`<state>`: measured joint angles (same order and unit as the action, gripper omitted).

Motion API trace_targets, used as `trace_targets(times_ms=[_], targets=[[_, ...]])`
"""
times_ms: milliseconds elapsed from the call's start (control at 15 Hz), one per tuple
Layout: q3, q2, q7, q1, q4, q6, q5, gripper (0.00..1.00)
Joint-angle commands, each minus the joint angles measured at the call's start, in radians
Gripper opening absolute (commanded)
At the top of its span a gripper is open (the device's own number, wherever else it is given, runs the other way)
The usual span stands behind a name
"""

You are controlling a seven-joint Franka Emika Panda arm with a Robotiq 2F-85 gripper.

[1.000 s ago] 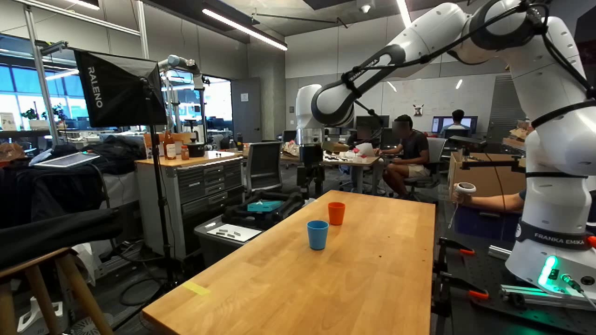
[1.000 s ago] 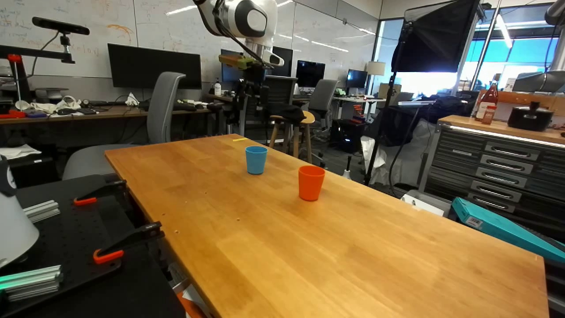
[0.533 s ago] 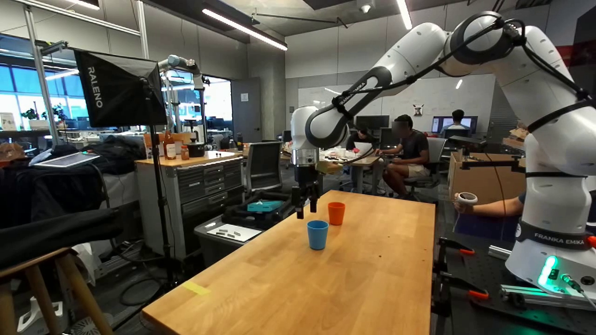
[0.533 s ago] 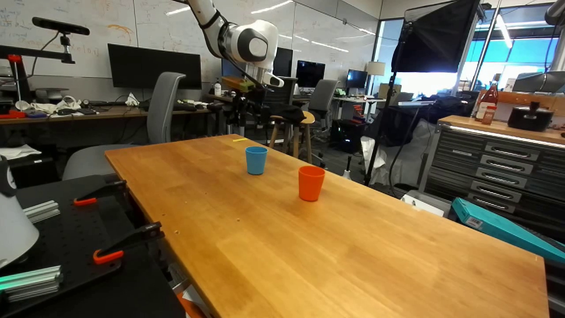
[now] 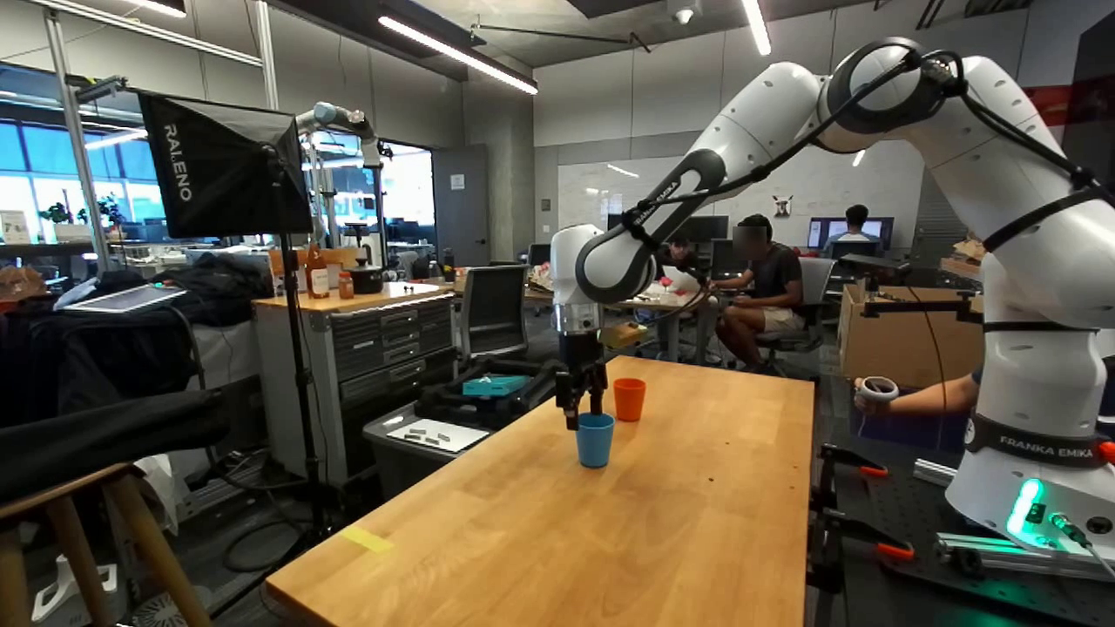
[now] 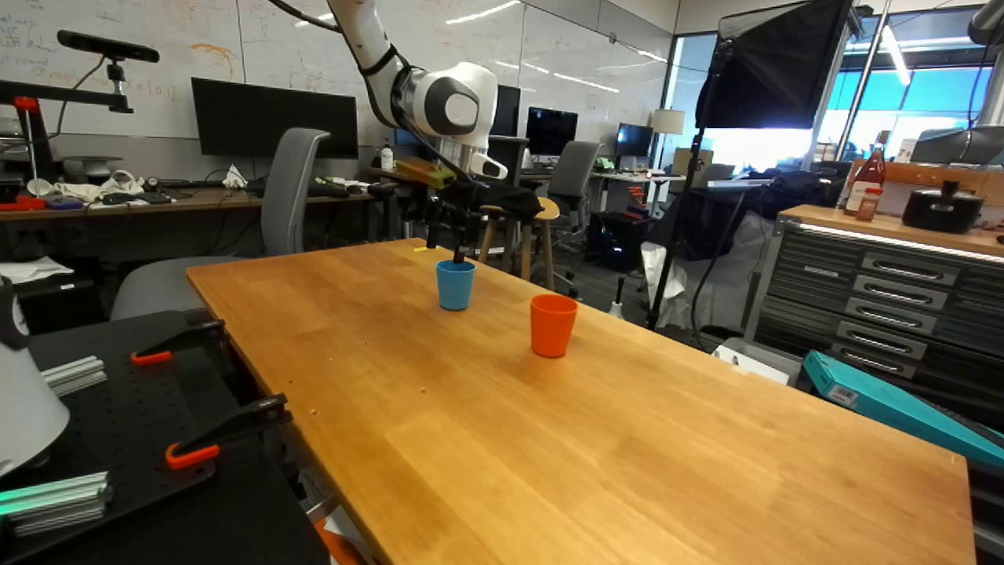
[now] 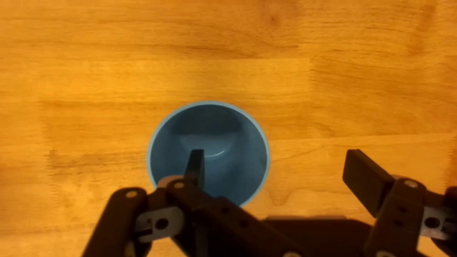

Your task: Stack the orange and blue cups together

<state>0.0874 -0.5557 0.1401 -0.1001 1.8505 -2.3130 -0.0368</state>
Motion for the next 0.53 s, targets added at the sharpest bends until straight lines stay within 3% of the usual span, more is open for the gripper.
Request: trace_targets(times_ms=[0, 67, 133, 467], targets=[[-0.025, -0.017, -0.018, -0.012, 0.017, -0.063, 0.025, 1.00], [-0.025, -0.019, -0.022, -0.011, 0.022, -0.074, 0.027, 0.75], [-0.023, -0.021, -0.027, -0.009, 0.028, -0.093, 0.025, 0.73], [-0.017, -0.027, -0.036, -0.004, 0.042, -0.144, 0.014, 0.33]])
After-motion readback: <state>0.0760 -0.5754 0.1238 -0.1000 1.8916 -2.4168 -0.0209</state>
